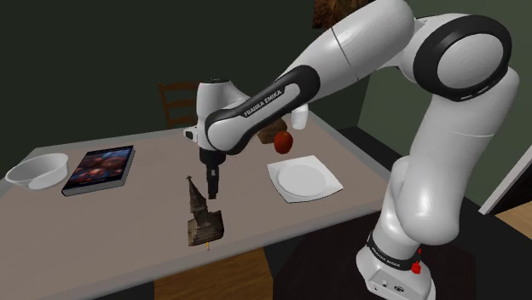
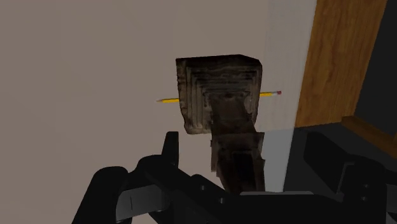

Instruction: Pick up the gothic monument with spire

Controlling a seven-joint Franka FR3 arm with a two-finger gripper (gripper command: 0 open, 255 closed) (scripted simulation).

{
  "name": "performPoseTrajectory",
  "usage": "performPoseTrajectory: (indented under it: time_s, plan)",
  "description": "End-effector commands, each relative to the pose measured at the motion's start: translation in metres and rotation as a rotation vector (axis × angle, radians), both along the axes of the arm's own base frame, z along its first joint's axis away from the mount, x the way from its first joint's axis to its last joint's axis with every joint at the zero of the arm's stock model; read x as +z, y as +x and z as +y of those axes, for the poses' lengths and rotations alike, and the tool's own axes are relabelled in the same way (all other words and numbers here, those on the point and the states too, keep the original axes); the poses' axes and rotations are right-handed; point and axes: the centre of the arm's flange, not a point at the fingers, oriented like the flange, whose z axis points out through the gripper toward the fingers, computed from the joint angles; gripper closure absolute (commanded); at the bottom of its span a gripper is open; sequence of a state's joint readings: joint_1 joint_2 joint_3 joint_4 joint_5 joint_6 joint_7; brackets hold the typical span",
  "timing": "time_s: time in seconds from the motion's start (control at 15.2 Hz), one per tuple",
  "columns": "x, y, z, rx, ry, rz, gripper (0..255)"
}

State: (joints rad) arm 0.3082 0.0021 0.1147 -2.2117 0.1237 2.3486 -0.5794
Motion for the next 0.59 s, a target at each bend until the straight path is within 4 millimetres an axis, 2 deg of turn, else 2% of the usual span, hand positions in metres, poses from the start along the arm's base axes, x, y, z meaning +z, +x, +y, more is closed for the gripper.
performPoseTrajectory:
  time_s: [0.0,0.53]
  plan:
    - [-0.012,0.008,0.022,0.058,0.010,-0.008,0]
    - [-0.054,0.009,0.026,0.069,0.012,-0.009,0]
